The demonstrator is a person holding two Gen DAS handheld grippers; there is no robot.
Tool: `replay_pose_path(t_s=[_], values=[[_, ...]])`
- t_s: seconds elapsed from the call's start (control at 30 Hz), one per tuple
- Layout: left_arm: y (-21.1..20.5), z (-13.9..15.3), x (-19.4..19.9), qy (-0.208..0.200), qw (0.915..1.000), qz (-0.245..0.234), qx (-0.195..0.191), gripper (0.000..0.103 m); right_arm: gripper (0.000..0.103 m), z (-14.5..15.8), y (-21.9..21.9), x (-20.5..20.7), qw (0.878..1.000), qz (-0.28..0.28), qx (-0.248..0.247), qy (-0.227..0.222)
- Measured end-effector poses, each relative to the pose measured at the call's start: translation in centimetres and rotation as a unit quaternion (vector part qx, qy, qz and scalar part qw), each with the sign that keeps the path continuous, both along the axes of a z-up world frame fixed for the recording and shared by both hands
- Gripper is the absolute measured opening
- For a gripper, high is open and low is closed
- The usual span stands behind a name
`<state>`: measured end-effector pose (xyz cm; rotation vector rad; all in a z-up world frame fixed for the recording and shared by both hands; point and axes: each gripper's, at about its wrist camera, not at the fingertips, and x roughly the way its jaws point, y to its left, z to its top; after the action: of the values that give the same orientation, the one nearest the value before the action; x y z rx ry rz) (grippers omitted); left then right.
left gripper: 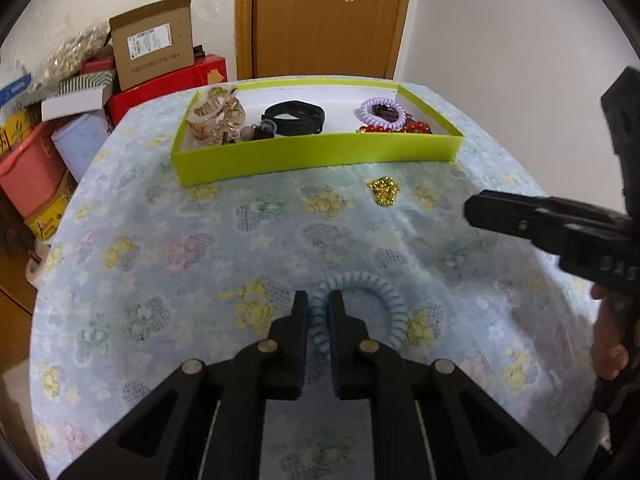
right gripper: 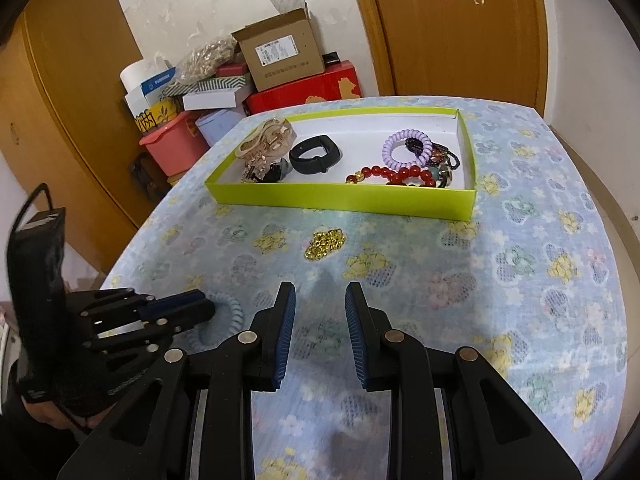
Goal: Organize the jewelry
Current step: 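Grasp the light-blue coil tie with the left gripper while the right gripper grasps the gold clip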
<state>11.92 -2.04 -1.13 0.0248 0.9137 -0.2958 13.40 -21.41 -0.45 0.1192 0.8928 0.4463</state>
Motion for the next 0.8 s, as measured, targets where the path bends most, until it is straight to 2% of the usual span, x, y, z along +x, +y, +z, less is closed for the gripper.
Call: replay_pose_path(t_s=[0.47,0.67,0.73,0.8], values=[[3.9,1.1,0.6,-0.013,0.9981,0.045,-0.040,0.010,0.029,-2.3,3.2,5.6,0.998,0.021,-0.063,0.009],[5.1,1.3,1.0,-0.014,0.9970,0.056,-0.052,0.010,0.031,-2.5,4.4,6.0,0.996,0.033,-0.083,0.006],[5.3,1.3,1.2,-0.014,0.9967,0.057,-0.056,0.010,0.031,-2.5,5.1,5.7,0.993,0.038,-0.111,-0.004],[5.4,1.3,1.3,-0.013,0.9966,0.057,-0.059,0.010,0.023,-2.6,5.6,5.4,0.991,0.041,-0.127,-0.010]])
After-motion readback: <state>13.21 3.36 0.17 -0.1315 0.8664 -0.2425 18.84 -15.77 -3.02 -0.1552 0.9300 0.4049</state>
